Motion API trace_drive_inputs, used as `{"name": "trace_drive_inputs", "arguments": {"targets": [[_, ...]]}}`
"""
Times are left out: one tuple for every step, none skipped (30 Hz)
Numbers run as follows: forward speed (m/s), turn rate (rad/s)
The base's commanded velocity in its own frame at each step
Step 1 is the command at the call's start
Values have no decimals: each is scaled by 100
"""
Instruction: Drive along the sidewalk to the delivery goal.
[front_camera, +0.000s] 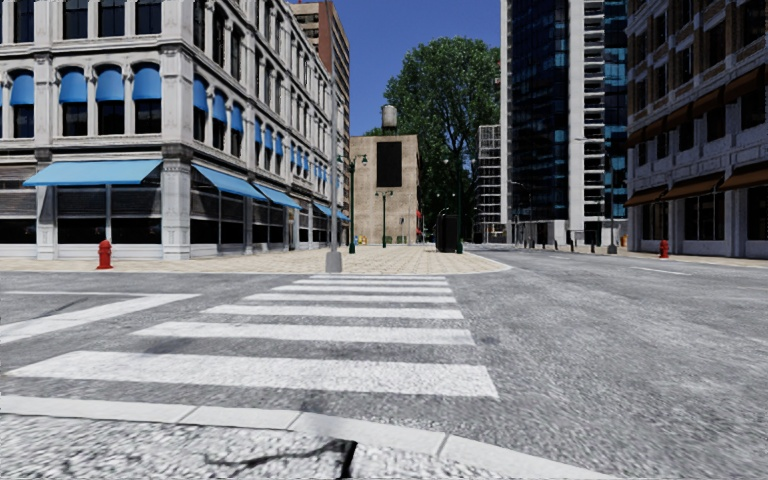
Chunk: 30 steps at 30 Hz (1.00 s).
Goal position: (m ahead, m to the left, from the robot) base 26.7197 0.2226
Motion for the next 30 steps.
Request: {"name": "trace_drive_inputs", "arguments": {"targets": [[154, 0], [154, 0], [154, 0], [154, 0], [154, 0], [154, 0], [154, 0], [154, 0], [154, 0], [154, 0], [154, 0], [154, 0], [154, 0], [154, 0], [154, 0], [154, 0], [154, 0], [154, 0], [154, 0], [154, 0], [154, 0], [154, 0], [154, 0], [154, 0], [154, 0], [154, 0], [154, 0], [154, 0], [154, 0], [154, 0]]}}
